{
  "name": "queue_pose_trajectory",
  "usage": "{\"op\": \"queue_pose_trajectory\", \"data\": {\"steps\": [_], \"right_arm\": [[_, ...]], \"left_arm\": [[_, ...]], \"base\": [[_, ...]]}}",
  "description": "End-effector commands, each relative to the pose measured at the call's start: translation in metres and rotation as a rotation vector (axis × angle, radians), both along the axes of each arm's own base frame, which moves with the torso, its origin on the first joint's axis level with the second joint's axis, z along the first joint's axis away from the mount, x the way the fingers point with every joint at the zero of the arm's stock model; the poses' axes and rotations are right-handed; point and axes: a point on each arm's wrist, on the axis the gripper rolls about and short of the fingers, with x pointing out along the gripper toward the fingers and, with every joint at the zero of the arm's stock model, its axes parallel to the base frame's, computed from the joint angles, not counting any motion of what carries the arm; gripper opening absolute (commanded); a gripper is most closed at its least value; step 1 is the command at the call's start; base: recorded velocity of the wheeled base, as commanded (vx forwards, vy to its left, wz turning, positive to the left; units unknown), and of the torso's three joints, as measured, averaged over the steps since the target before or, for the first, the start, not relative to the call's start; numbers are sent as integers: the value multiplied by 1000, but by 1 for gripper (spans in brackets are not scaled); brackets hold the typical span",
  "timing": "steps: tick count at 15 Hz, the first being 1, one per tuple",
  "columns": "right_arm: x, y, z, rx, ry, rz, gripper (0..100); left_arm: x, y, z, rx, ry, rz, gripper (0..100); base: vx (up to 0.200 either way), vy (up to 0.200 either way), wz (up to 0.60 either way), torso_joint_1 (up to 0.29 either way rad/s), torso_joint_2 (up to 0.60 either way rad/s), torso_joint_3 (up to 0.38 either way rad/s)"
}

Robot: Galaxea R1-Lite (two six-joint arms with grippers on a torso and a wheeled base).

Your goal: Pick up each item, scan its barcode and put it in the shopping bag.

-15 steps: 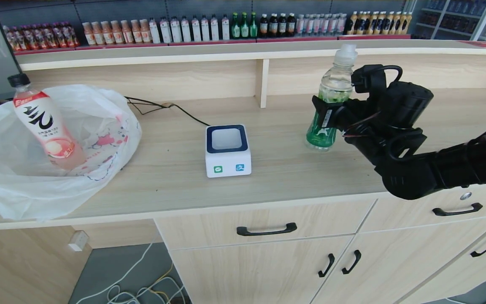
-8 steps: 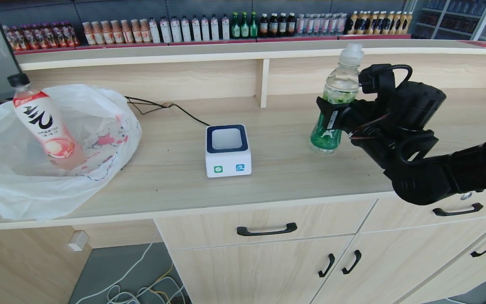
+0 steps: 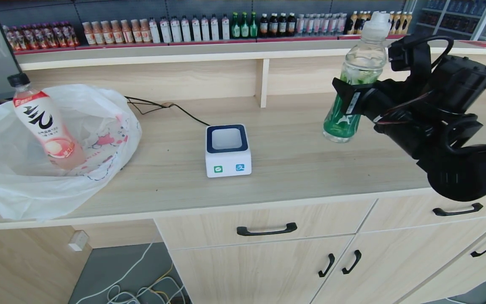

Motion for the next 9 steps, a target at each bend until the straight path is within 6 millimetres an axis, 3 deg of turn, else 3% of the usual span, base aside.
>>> {"op": "queue_pose_trajectory", "data": {"steps": [1, 2, 5, 9], "right_arm": [[-19, -6, 23, 16, -49, 1, 0], [-32, -11, 36, 23, -69, 1, 0], [-59, -17, 50, 36, -102, 12, 0], [-98, -32, 43, 33, -85, 43, 0]], "left_arm": [[0, 0, 0, 0, 0, 1, 100], [0, 0, 0, 0, 0, 1, 100], [0, 0, 0, 0, 0, 1, 100], [0, 0, 0, 0, 0, 1, 100]], "base": [[0, 0, 0, 0, 0, 0], [0, 0, 0, 0, 0, 0], [0, 0, 0, 0, 0, 0], [0, 0, 0, 0, 0, 0]]}}
